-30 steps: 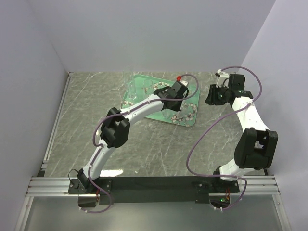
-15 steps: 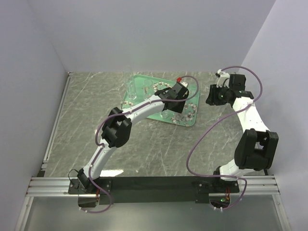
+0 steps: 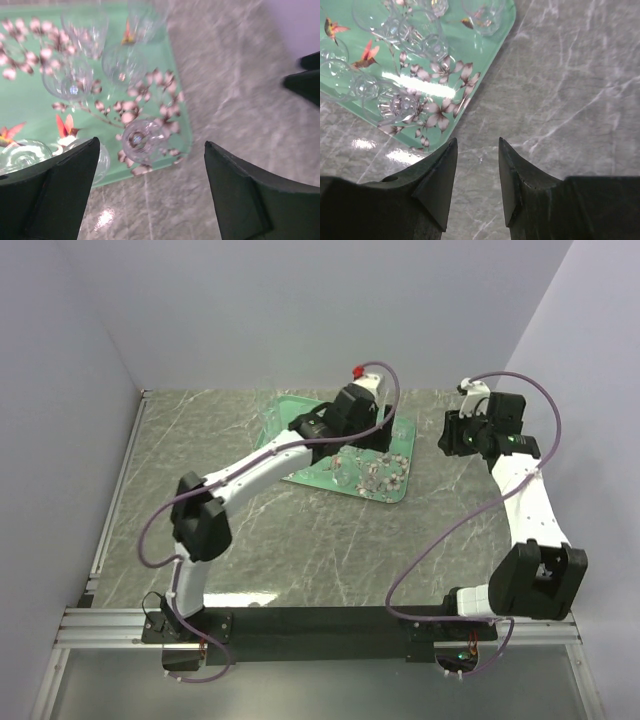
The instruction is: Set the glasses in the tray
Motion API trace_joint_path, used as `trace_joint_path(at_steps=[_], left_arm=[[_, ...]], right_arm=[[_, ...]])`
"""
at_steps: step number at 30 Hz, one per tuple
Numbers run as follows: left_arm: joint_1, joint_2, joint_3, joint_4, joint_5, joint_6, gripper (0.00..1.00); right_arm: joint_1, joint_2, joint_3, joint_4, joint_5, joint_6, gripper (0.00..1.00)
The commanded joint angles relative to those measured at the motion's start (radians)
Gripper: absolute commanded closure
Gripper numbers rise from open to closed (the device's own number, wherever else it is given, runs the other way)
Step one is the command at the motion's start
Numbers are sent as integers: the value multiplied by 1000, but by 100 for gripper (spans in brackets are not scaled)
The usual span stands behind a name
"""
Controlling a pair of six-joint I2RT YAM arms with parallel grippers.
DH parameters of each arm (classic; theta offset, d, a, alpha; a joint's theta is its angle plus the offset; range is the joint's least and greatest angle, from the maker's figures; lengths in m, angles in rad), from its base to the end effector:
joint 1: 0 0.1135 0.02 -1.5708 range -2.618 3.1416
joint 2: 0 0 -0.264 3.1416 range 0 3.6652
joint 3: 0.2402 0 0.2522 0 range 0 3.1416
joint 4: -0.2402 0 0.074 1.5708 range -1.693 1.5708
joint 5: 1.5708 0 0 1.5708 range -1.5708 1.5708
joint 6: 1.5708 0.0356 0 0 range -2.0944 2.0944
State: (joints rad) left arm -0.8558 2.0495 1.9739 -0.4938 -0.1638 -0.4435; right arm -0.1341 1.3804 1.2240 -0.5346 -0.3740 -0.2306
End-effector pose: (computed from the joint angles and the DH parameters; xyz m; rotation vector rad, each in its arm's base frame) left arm 0.3206 -0.3604 0.3303 0.3515 2.1608 -0.5810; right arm 0.3029 -0.0277 0.3256 -0.3026 2.1941 0.2222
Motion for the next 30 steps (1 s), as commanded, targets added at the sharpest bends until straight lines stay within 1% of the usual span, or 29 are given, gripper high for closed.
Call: trace_joint_path(at_steps=[1, 5, 9, 11, 12, 14, 15, 16, 17, 18, 19, 20, 21, 22, 23, 24, 25, 26, 28, 29, 30], left_arm=[[-6, -153, -44, 106, 6, 5, 8], [-9, -279, -128, 141, -54, 29, 7], [-8, -406, -220, 100, -129, 58, 4], [-8, -494, -262, 86, -161, 65, 4], [-8, -526, -315, 83, -177, 71, 3], [-8, -633, -377, 81, -230, 74, 1], [-6, -672, -444, 87, -252, 72, 1], [-5, -749, -478, 89, -285, 69, 1], [3, -791, -513, 96, -302, 54, 1], [11, -831, -582, 95, -319, 43, 1], [18, -909, -616, 93, -338, 32, 1], [37, -949, -651, 93, -370, 22, 1], [47, -1021, -715, 86, -384, 14, 1], [60, -1054, -743, 77, -404, 8, 1], [89, -1083, -766, 45, -437, -4, 1], [106, -1109, -805, 26, -451, -7, 1], [124, -1153, -820, 9, -465, -15, 1], [168, -1175, -834, -11, -479, -29, 1], [222, -1229, -886, -22, -468, -31, 0], [286, -1241, -902, -22, -456, -31, 1], [319, -1259, -929, -14, -418, -27, 1]], right_arm=[[-16, -73, -8, 18, 23, -33, 54], [-42, -115, -11, 15, 6, -41, 52], [-79, -156, -12, 19, -11, -46, 47], [-96, -172, -15, 28, -22, -42, 45], [-111, -184, -20, 31, -25, -39, 41], [-127, -198, -20, 36, -37, -32, 35], [-142, -208, -20, 36, -46, -33, 34], [-147, -214, -20, 35, -54, -29, 33], [-153, -221, -21, 38, -68, -26, 30], [-157, -231, -27, 42, -72, -23, 28], [-160, -239, -27, 50, -75, -16, 27], [-162, -244, -29, 53, -75, -9, 25], [-165, -254, -34, 61, -78, 3, 23], [-167, -257, -38, 64, -77, 11, 20], [-167, -267, -40, 67, -71, 17, 14], [-167, -273, -46, 70, -57, 19, 11], [-168, -276, -50, 77, -49, 19, 9], [-170, -285, -55, 79, -42, 17, 7], [-173, -290, -64, 82, 4, 39, 4], [-179, -291, -69, 84, 12, 43, 4], [-182, -294, -72, 79, 15, 43, 4]])
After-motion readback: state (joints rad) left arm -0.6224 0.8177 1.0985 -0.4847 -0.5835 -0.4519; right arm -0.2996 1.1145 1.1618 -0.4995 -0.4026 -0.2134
